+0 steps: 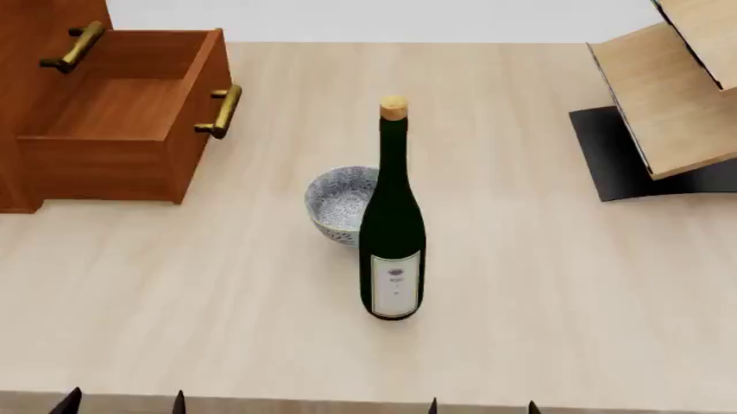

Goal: Close the bottom drawer of the cabinet and open the top drawer.

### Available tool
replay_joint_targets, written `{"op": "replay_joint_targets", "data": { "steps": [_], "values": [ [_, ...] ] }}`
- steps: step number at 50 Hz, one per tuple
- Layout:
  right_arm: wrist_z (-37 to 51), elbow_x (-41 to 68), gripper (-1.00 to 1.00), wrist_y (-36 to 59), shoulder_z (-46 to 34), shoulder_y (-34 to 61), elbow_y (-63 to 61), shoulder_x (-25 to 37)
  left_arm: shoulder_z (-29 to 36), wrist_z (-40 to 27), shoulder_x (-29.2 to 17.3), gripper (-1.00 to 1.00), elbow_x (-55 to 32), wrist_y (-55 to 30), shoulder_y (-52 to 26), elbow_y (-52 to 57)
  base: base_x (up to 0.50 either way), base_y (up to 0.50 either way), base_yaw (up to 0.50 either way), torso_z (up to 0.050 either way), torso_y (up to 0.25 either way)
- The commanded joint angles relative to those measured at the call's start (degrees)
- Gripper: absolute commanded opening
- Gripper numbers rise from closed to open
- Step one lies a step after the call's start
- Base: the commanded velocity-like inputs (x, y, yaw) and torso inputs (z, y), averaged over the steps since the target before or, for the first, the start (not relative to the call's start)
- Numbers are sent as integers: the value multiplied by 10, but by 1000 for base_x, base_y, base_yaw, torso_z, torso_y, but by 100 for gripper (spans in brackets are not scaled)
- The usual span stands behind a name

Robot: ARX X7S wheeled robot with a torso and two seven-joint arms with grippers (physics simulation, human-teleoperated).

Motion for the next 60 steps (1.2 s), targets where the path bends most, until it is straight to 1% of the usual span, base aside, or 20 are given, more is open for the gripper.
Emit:
{"op": "replay_joint_targets", "data": {
  "steps": [1, 11, 13, 14, 16, 25, 41, 50, 57, 60],
  "values": [
    [7, 5, 100, 0, -7, 0, 0, 5, 6, -6, -6, 100, -6, 0, 0, 0, 0, 0, 0, 0, 0],
    [27, 20, 100, 0, -33, 4, 7, 20, 28, -19, -25, 100, -29, 3, 0, 10, 0, 0, 0, 0, 0],
    [30, 22, 100, 4, -37, 5, 3, 23, 31, -15, -29, 100, -38, -2, 3, 22, 0, 0, 0, 0, 0],
    [32, 23, 100, 3, -39, 6, 4, 24, 26, -5, -27, 100, -62, 7, 6, 29, 0, 0, 0, 0, 0],
    [35, 25, 100, 3, -41, 7, 6, 26, 38, -13, -35, 100, -44, -9, 6, 41, 0, 0, 0, 50, 0],
    [47, 33, 100, 15, -51, 8, -7, 36, 44, -34, -44, 100, -42, -34, 2, 92, 0, 0, 0, 50, 0],
    [63, 48, 100, 33, -60, 6, -38, 50, 51, -51, -55, 100, -54, -47, -7, 110, 0, 0, 0, 50, 0],
    [77, 55, 100, 71, -49, 14, -88, 69, 55, -51, -72, 100, -56, -65, -41, 124, 0, 0, 0, 50, 0],
    [82, 64, 100, 110, -40, 28, -132, 86, 53, -50, -84, 100, -67, -97, -78, 150, 0, 0, 0, 50, 0],
    [84, 65, 100, 132, -38, 41, -149, 93, 45, -49, -88, 100, -82, -128, -101, 165, 0, 0, 0, 50, 0]
  ]
}}
